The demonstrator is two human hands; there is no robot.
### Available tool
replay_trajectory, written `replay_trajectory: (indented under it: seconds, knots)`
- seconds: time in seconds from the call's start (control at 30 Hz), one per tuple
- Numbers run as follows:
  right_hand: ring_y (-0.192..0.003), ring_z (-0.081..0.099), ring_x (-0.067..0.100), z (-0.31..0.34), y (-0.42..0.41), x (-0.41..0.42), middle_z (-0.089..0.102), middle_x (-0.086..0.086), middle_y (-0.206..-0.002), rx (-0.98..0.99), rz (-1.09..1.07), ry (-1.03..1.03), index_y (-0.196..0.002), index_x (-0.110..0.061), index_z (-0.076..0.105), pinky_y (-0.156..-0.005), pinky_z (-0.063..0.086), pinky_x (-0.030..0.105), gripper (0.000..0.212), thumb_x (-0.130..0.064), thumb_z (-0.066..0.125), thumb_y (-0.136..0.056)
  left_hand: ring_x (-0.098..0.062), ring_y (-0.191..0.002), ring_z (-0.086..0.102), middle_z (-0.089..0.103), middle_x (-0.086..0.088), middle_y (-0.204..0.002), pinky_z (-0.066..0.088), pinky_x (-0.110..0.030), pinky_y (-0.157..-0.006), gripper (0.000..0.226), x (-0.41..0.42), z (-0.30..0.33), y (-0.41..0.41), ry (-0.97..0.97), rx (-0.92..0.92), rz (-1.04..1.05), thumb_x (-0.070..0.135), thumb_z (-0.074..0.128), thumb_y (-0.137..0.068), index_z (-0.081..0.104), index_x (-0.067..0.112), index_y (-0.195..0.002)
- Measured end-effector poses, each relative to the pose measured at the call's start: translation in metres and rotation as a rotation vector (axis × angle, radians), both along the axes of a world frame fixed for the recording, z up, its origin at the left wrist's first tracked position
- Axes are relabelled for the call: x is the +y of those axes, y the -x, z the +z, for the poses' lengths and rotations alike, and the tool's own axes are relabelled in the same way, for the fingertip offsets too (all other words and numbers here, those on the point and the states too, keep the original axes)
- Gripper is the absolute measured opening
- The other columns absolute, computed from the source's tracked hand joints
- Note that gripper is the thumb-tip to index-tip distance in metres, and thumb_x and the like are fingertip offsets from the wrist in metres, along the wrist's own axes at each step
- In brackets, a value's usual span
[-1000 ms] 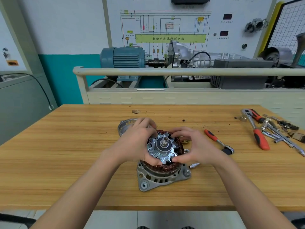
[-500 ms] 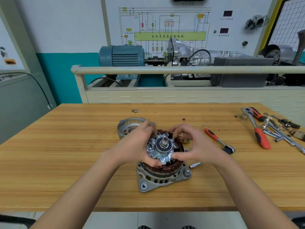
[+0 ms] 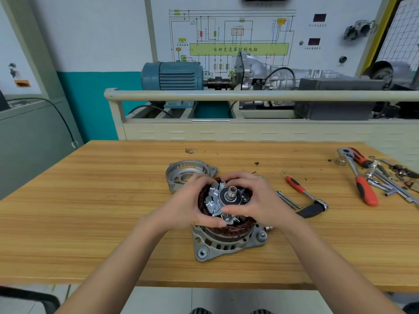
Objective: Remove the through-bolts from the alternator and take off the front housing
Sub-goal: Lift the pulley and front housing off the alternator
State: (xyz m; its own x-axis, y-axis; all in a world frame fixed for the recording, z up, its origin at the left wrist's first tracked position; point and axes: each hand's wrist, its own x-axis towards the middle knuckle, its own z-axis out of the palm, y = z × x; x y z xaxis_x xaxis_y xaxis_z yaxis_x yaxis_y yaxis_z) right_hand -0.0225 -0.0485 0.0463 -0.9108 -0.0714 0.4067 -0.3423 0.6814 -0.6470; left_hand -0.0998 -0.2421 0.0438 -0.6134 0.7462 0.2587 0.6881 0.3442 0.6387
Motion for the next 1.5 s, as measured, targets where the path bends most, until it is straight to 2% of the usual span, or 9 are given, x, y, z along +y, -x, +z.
replay_trajectory:
  seconds: [0.13,0.3,0.47,0.57,0.67,0.83,0.97,1.03,1.5]
  knots:
    - [-0.110,0.055,-0.006,-0.004,0.002,-0.004,0.063,-0.021,-0.114,0.055,-0.054,0.042,-0.099,-0.018,0.073,-0.100,0.045,0.032,0.044,-0.034,0.089,-0.061,0.003,-0.110,0.047,0.048,0.010,-0.121,0.037,-0.006,-0.089,0.089,0.004,-0.003,-0.004,-0.013,0.026,0.026,0.057,0.081,-0.050,0.049,0.022,-0.125]
    - [-0.116,0.047,-0.013,-0.007,0.000,-0.002,0.057,-0.027,-0.120,-0.004,-0.035,0.065,-0.106,-0.028,0.068,-0.100,0.038,0.020,0.050,-0.040,0.086,-0.061,0.004,-0.121,0.047,0.049,0.013,-0.133,0.038,-0.015,-0.101,0.088,-0.007,-0.002,0.001,-0.062,-0.144,-0.011,0.037,0.089,-0.059,0.045,0.025,-0.134]
    - [-0.135,0.035,-0.003,-0.011,-0.010,0.024,0.040,-0.023,-0.145,-0.194,0.023,0.242,-0.140,-0.038,0.038,-0.111,0.029,0.024,0.096,-0.061,0.078,-0.056,-0.008,-0.119,0.053,0.055,0.007,-0.129,0.048,-0.042,-0.100,0.075,-0.022,-0.009,0.004,-0.157,-0.343,0.032,0.036,0.084,-0.066,0.050,0.023,-0.131]
    - [-0.133,0.028,-0.015,-0.027,-0.018,0.032,0.027,-0.034,-0.147,-0.355,0.121,0.215,-0.145,-0.048,0.015,-0.108,0.025,0.011,0.121,-0.052,0.087,-0.048,-0.002,-0.133,0.038,0.037,0.016,-0.146,0.034,-0.031,-0.112,0.105,-0.026,-0.020,0.000,-0.049,-0.301,-0.019,0.047,0.086,-0.057,0.031,0.033,-0.144]
    - [-0.123,0.038,-0.020,-0.043,-0.020,0.028,0.038,-0.046,-0.130,-0.320,0.107,0.257,-0.137,-0.054,0.019,-0.093,0.034,0.001,0.118,-0.042,0.092,-0.045,0.007,-0.132,0.033,0.030,0.020,-0.147,0.031,-0.021,-0.111,0.121,-0.013,-0.025,-0.010,-0.086,-0.262,-0.017,0.047,0.089,-0.046,0.022,0.035,-0.146]
    - [-0.128,0.048,0.004,-0.046,-0.018,0.023,0.052,-0.019,-0.135,-0.180,0.055,0.329,-0.143,-0.032,0.036,-0.110,0.038,0.036,0.117,-0.031,0.095,-0.041,-0.006,-0.131,0.043,0.042,0.007,-0.144,0.036,-0.041,-0.112,0.123,0.001,-0.028,-0.010,-0.229,-0.236,0.011,0.043,0.092,-0.040,0.031,0.024,-0.145]
    - [-0.121,0.050,-0.006,-0.050,-0.016,0.023,0.054,-0.029,-0.129,-0.113,0.045,0.300,-0.129,-0.053,0.041,-0.095,0.040,0.008,0.105,-0.032,0.094,-0.040,-0.018,-0.130,0.048,0.052,0.000,-0.139,0.037,-0.049,-0.110,0.117,0.001,-0.034,-0.008,-0.298,-0.215,0.023,0.033,0.094,-0.040,0.040,0.016,-0.142]
    - [-0.120,0.050,-0.009,-0.050,-0.016,0.022,0.054,-0.031,-0.128,-0.090,0.037,0.315,-0.123,-0.063,0.042,-0.092,0.039,0.004,0.104,-0.031,0.094,-0.040,-0.019,-0.128,0.051,0.055,0.000,-0.136,0.038,-0.048,-0.109,0.112,0.003,-0.035,-0.008,-0.311,-0.187,0.026,0.032,0.094,-0.041,0.043,0.015,-0.139]
    - [-0.126,0.051,0.008,-0.049,-0.014,0.017,0.056,-0.013,-0.134,-0.012,0.044,0.413,-0.137,-0.034,0.045,-0.100,0.042,0.017,0.107,-0.042,0.091,-0.040,-0.021,-0.126,0.053,0.058,-0.003,-0.134,0.040,-0.050,-0.107,0.112,0.007,-0.029,-0.003,-0.388,-0.229,-0.011,0.045,0.092,-0.044,0.044,0.013,-0.139]
